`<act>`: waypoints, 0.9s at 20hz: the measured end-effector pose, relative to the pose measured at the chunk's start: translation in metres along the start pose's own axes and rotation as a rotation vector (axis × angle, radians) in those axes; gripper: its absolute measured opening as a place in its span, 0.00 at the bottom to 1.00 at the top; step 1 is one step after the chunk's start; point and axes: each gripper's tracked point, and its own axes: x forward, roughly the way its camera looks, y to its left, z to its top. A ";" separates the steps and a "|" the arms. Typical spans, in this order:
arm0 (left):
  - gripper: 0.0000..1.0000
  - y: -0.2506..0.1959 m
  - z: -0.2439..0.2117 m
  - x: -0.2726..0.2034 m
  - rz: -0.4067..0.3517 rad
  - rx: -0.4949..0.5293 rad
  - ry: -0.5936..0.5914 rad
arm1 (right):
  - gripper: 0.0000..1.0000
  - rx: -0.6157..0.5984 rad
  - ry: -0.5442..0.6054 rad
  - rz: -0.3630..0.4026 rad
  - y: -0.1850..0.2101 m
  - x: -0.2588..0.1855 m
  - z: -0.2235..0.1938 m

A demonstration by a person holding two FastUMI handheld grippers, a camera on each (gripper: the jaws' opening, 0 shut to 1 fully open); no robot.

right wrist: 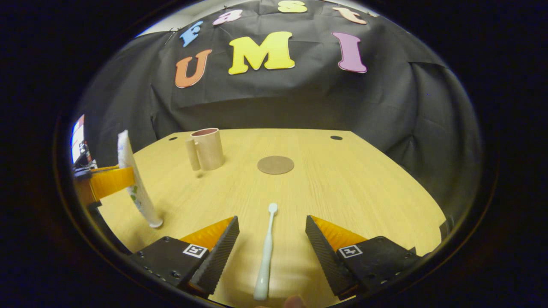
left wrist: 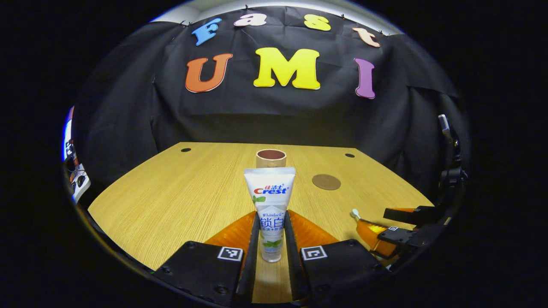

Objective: Put the toothbrush and toothpaste on the desktop into the cup, then pick up the cup and place it on the coaster on the desktop.

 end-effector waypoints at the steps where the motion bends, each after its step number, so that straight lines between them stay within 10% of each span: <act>1: 0.35 -0.001 0.006 0.001 -0.005 -0.013 -0.016 | 0.95 0.000 0.006 0.001 0.002 0.003 -0.001; 8: 0.35 0.003 0.032 0.006 -0.018 -0.039 -0.060 | 0.73 -0.006 0.097 -0.008 0.010 0.021 -0.013; 15: 0.35 0.005 0.052 0.005 -0.023 -0.043 -0.097 | 0.06 0.079 0.145 -0.007 0.010 0.029 -0.020; 18: 0.35 0.004 0.061 0.005 -0.023 -0.052 -0.116 | 0.00 0.099 0.146 0.028 0.013 0.028 -0.018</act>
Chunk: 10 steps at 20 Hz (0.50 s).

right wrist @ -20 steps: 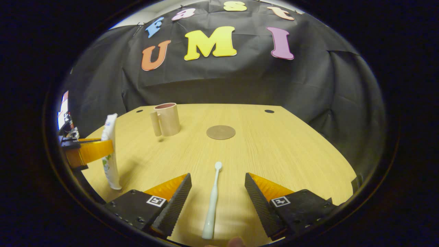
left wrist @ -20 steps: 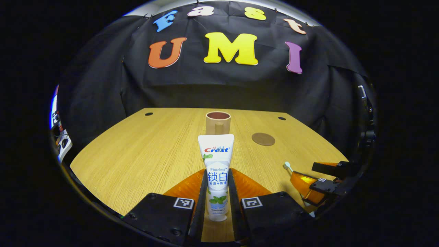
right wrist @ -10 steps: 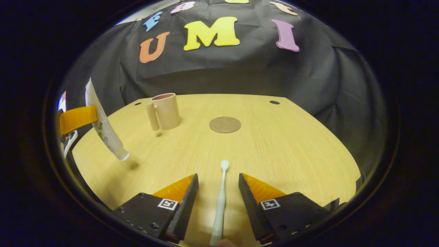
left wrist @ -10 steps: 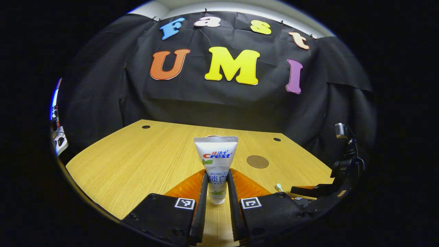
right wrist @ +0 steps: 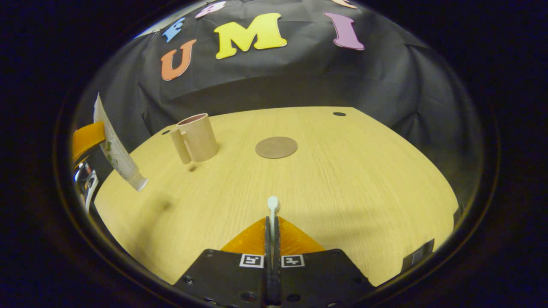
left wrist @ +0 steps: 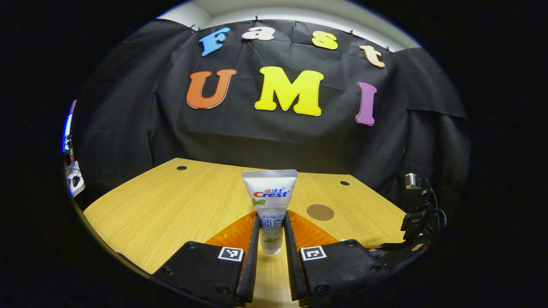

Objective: Put the toothbrush and toothpaste on the desktop into the cup, then pick up the cup and place it on the coaster on the desktop.

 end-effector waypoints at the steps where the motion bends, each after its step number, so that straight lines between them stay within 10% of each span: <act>1: 0.34 0.000 0.003 0.003 -0.003 0.000 -0.002 | 0.00 0.004 0.003 0.010 0.001 0.000 -0.002; 10: 0.34 -0.001 0.085 0.061 -0.062 0.051 -0.105 | 0.00 -0.012 -0.071 0.082 0.011 -0.027 0.025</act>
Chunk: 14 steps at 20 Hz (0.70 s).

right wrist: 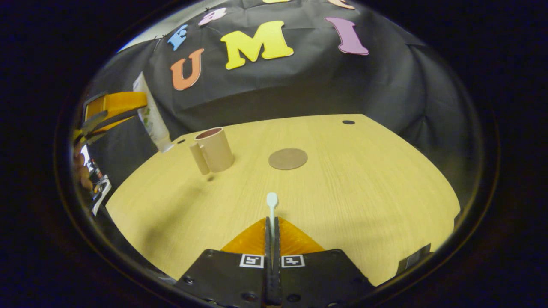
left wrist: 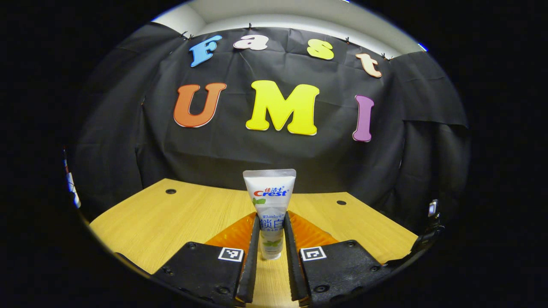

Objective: Put the toothbrush and toothpaste on the desktop into the cup, then pick up the cup and place it on the coaster on the desktop.

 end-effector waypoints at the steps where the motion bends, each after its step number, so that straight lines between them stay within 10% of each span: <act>1: 0.34 0.001 0.007 0.012 -0.003 0.014 -0.011 | 0.00 -0.005 -0.013 0.001 0.000 -0.004 0.005; 14: 0.34 0.021 -0.038 0.118 0.023 0.013 0.073 | 0.00 -0.042 -0.070 -0.017 -0.010 -0.010 0.035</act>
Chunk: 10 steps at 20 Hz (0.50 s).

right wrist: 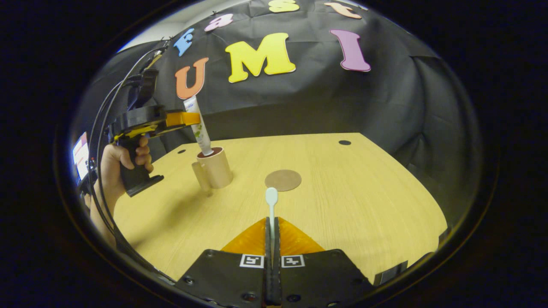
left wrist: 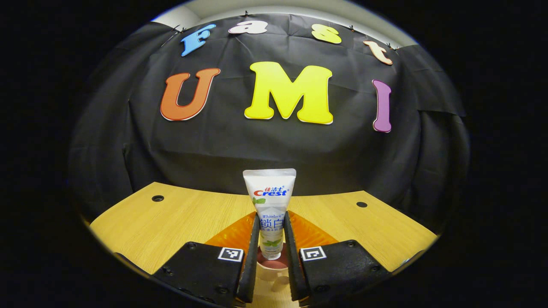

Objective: Put the toothbrush and toothpaste on the desktop into the cup, then pick up the cup and place it on the coaster on the desktop.

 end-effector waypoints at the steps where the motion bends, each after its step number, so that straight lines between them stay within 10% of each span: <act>1: 0.35 0.000 -0.002 0.000 0.002 0.002 0.006 | 0.00 0.000 0.003 0.003 0.002 0.001 -0.001; 2: 0.31 -0.001 0.000 -0.001 0.001 0.007 0.003 | 0.00 -0.002 0.005 0.006 0.004 0.002 -0.001; 10: 0.95 0.014 0.017 -0.024 0.064 0.039 -0.056 | 0.00 -0.037 -0.023 0.061 0.025 0.000 0.008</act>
